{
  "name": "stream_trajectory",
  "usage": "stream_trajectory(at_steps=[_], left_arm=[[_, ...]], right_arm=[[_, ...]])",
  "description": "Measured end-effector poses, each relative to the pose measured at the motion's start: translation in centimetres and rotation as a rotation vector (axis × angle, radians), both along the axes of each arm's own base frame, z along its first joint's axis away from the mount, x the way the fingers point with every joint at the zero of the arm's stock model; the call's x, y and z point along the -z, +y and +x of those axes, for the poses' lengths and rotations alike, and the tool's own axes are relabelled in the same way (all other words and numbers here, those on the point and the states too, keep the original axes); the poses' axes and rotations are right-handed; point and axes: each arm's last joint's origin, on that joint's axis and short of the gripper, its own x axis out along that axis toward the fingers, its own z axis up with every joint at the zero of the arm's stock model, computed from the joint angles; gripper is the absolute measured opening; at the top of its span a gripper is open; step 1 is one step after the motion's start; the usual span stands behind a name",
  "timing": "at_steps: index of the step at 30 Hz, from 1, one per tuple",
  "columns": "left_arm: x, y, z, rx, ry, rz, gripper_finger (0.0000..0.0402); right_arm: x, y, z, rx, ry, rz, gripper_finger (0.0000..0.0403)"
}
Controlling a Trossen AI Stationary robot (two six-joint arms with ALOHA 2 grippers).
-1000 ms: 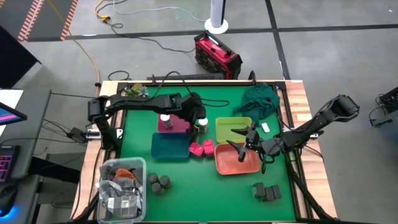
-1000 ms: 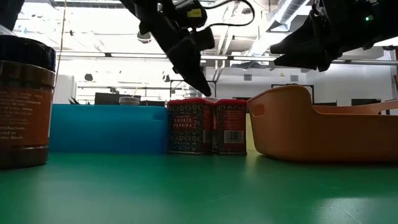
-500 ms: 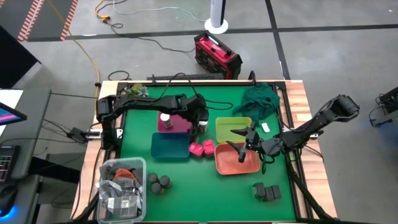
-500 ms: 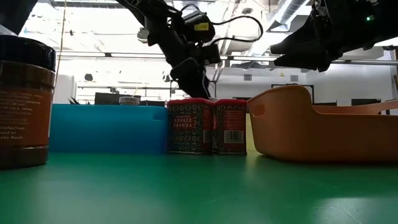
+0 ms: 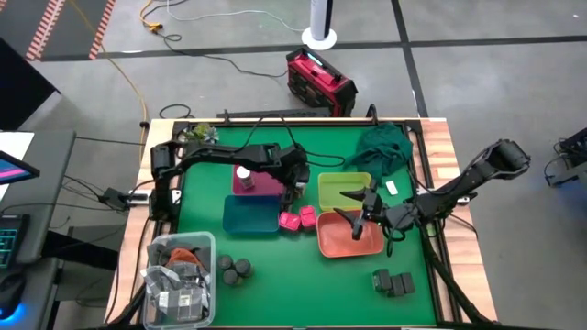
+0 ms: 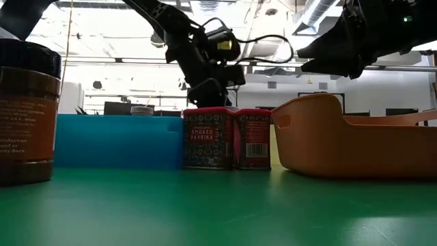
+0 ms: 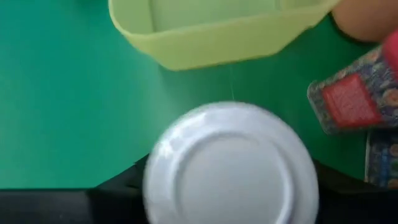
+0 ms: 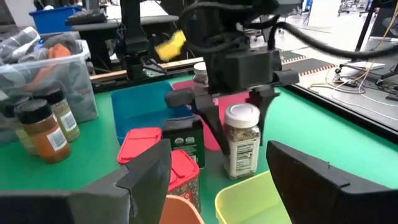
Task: Sort spices by type
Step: Put the white seasoning bottle into the pink bin
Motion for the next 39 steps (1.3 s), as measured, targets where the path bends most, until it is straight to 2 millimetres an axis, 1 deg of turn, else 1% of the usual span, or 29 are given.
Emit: stream_trajectory(at_steps=[2,7,9,11,14,18,21,23,25,28,34,39], left_arm=[[-0.2,0.0,0.0,-0.001,-0.007,0.004,0.0191],[-0.8,0.2,-0.4,-0.024,-0.004,0.012,0.0191],[-1.6,0.2,-0.6,-0.033,-0.026,0.014,0.0191],[-2.8,0.1,-1.0,-0.038,-0.056,0.021,0.0191],[-5.4,0.0,-2.0,-0.061,-0.102,0.058,0.0191],[-8.7,-0.4,-4.3,-0.119,-0.113,0.092,0.0191],[-10.6,-0.8,-6.1,-0.179,-0.114,0.076,0.0191],[-11.3,-0.9,-7.2,-0.226,-0.084,0.069,0.0191],[-11.2,-0.9,-8.0,-0.274,-0.032,0.064,0.0191],[-9.3,-0.8,-8.6,-0.316,0.006,0.058,0.0191],[-5.1,-0.4,-9.6,-0.361,0.016,0.071,0.0191],[-3.5,0.9,-10.0,-0.417,-0.054,0.086,0.0191]], right_arm=[[0.0,0.0,0.0,0.0,0.001,0.0,0.0289],[0.0,0.0,0.0,0.0,0.003,-0.001,0.0289],[0.0,0.0,0.0,-0.002,0.003,-0.001,0.0289],[0.0,0.1,0.0,-0.004,0.003,-0.001,0.0289],[0.0,0.1,-0.1,-0.007,0.003,-0.001,0.0289],[0.0,0.1,-0.1,-0.007,0.003,-0.001,0.0289],[0.0,0.1,-0.1,-0.007,0.003,-0.001,0.0289],[0.0,0.1,-0.1,-0.007,0.003,-0.001,0.0289],[0.0,0.1,-0.1,-0.007,0.002,0.0,0.0289],[0.0,0.1,-0.1,-0.007,0.001,0.0,0.0289],[0.0,0.3,-0.1,-0.013,0.0,0.0,0.0289],[0.0,0.2,-0.1,-0.012,-0.004,0.002,0.0289]])
